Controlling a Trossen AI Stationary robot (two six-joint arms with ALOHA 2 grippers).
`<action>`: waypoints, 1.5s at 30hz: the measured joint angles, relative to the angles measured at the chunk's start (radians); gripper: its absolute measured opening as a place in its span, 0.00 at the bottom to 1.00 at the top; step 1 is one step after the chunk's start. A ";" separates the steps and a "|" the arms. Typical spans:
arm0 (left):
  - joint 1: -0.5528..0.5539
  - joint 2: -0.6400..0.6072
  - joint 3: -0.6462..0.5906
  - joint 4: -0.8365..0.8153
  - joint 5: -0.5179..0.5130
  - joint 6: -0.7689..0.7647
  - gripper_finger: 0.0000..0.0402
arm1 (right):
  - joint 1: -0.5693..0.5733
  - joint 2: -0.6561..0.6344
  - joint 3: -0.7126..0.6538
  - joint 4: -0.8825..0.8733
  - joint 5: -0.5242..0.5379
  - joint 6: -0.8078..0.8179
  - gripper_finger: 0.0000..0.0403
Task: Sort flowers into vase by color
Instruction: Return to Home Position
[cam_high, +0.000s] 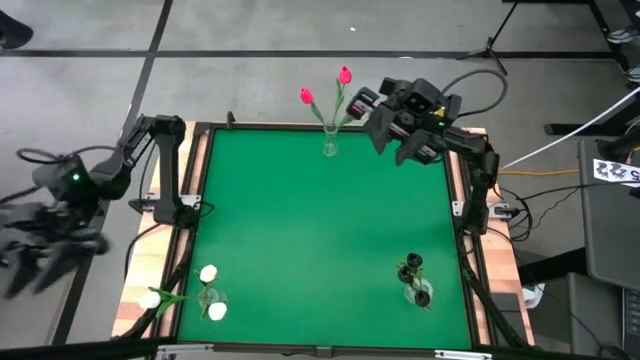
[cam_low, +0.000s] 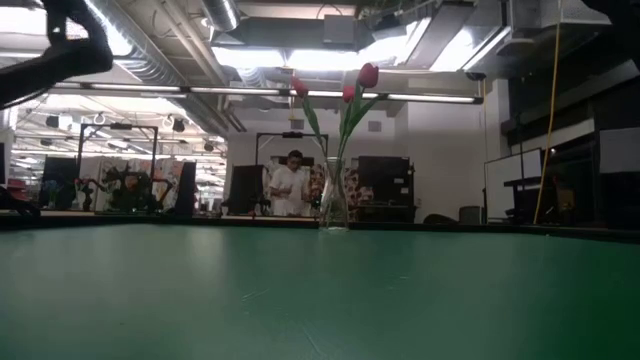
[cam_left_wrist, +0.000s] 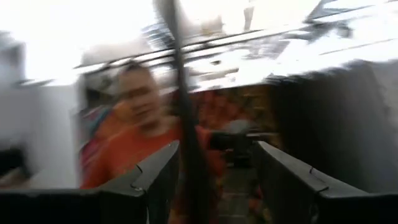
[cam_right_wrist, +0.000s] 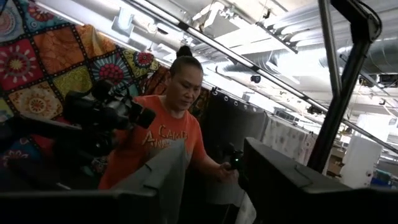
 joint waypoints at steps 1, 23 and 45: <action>-0.031 -0.001 0.004 -0.010 0.025 0.048 0.51 | 0.000 -0.008 0.000 0.000 -0.006 0.000 0.41; -0.039 0.412 0.068 0.936 -0.607 0.944 0.51 | -0.008 -0.039 0.000 0.000 -0.040 0.104 0.41; 0.669 -0.417 -0.085 -0.231 0.454 0.155 0.51 | -0.009 -0.166 -0.186 -0.001 -0.102 0.111 0.41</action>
